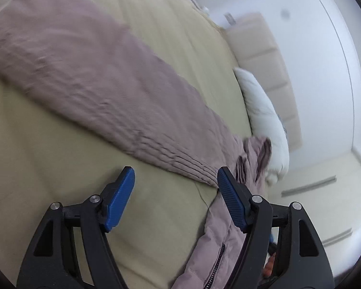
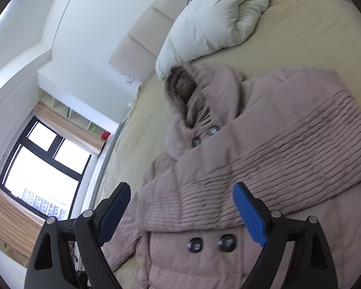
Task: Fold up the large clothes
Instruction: 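Fold the other sleeve across the coat front with the left gripper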
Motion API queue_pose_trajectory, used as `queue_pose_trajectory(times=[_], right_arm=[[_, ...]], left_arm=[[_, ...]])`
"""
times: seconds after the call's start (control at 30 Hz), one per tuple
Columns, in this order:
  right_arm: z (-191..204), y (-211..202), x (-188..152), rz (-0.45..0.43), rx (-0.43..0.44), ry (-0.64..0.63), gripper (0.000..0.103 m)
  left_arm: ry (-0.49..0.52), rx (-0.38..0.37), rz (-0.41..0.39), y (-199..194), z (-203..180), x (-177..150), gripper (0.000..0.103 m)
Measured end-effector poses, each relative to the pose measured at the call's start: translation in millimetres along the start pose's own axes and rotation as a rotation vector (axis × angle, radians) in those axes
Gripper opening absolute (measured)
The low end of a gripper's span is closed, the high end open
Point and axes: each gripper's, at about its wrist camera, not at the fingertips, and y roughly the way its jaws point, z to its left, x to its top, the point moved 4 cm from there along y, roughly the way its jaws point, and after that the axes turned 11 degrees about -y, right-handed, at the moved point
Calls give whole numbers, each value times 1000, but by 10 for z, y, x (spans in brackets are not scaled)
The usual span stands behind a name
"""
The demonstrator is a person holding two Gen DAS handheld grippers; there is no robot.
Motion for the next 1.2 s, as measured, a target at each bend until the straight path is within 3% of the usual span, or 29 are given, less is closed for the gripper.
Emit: queue_pose_trajectory(times=[0.17,0.3,0.4,0.43,0.47,0.53,0.63,0.77,0.9,0.97,1.07,1.2], right_arm=[[411,208,-249,58,66,-8,89],[514,155,-353,63,72,-14,89],[425,47,-381,53,74,23,89],[379,-1,-385,49,72,29,89],[358,-44,-383,45,65,29,89],[305,-144,-383,40,55,20,89],[162,-279,-362,27,38,26,89],[-113,-452,-309,4,9,71,89],[-330,-508,-296,6,16,123,88],[-420,-453,-337,40,35,164,88],[-462,-305,-424,103,93,209,88],[-439,59,-557,216,158,287,88]], left_arm=[[-141,-41,-115,-124,241,244,70],[-327,-117,-193,-53,403,514,70],[-406,-145,-214,-15,461,648,47],[-392,-128,-204,15,431,682,25],[-371,-113,-194,37,377,712,15],[-244,-82,-195,13,118,763,13],[183,11,-207,95,-735,549,13],[790,107,-129,601,-1739,-475,13],[1238,166,-63,1208,-2052,-1717,13],[1360,180,-29,1446,-2016,-2216,13],[1450,195,-1,1585,-1915,-2650,13],[1434,194,21,1607,-1790,-2697,13]])
